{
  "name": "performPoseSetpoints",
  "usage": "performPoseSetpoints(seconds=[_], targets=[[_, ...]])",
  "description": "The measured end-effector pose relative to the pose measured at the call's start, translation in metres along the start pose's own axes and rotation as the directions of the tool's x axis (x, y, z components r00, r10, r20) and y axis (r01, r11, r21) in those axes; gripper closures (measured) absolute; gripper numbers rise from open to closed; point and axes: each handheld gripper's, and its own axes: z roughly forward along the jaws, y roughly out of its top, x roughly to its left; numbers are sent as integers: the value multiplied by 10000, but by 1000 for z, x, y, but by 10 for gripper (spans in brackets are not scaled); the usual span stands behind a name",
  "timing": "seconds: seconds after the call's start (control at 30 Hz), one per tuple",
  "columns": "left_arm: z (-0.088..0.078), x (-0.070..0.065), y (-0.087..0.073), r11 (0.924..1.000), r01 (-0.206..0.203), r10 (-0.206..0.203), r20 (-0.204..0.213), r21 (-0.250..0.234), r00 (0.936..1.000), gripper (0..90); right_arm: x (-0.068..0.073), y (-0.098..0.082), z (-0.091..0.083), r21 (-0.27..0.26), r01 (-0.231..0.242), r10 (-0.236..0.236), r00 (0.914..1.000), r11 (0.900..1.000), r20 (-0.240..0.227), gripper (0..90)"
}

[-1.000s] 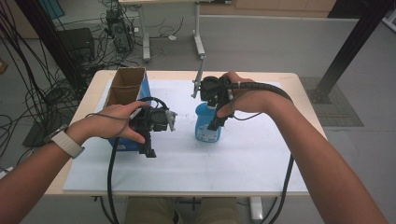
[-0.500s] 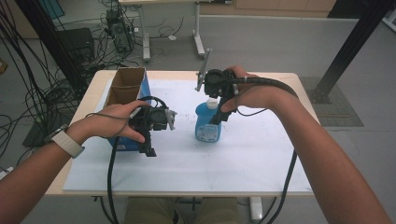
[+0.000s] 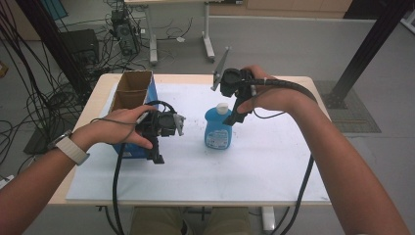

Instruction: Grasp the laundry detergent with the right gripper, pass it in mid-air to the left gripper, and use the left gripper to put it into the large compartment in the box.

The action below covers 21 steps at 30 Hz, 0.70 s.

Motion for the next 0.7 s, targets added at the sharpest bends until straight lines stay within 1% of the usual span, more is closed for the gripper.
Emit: performPoseSetpoints(seconds=[0.17, 0.27, 0.3, 0.33, 0.37, 0.4, 0.43, 0.53, 0.6, 0.63, 0.7], targets=[[1, 1, 0, 10000, 59, -59, -18, -44, 10000, 84, -5, -5, 1, -108, -58, 58, 10000, 9999, -3, 83], [1, 1, -1, 10000, 42, -42, -49, -75, 10000, 84, -12, -13, 4, -373, -221, 221, 9998, 9991, -18, 82], [1, 1, -1, 10000, 41, -41, -57, -70, 10000, 84, -12, -13, 4, -373, -221, 221, 9998, 9991, -18, 82], [1, 1, -1, 10000, 36, -36, -46, -31, 10000, 84, -16, -19, 6, -451, -290, 289, 9996, 9986, -31, 82], [1, 2, -1, 10000, 25, -25, -54, -28, 10000, 84, -16, -19, 6, -451, -290, 289, 9996, 9986, -31, 82], [1, 2, 0, 10000, -34, 34, -68, 14, 10000, 84, -20, -23, 9, -488, -349, 349, 9994, 9982, -5, 80], [1, 2, 0, 10000, -14, 14, -65, 1, 10000, 84, -20, -23, 9, -488, -349, 349, 9994, 9982, -5, 80], [1, 1, 0, 10000, -10, 10, -109, 0, 9999, 85, -25, -31, 12, -574, -449, 450, 9990, 9973, 0, 80], [2, 1, 0, 10000, -36, 36, -134, 12, 9999, 86, -28, -38, 16, -773, -635, 633, 9980, 9950, -58, 80], [2, 1, 0, 10000, -28, 28, -139, 9, 9999, 86, -28, -38, 16, -773, -635, 633, 9980, 9950, -58, 80], [2, 1, 0, 10000, -24, 24, -151, 20, 9999, 87, -29, -43, 19, -1007, -747, 739, 9972, 9921, -116, 80]])
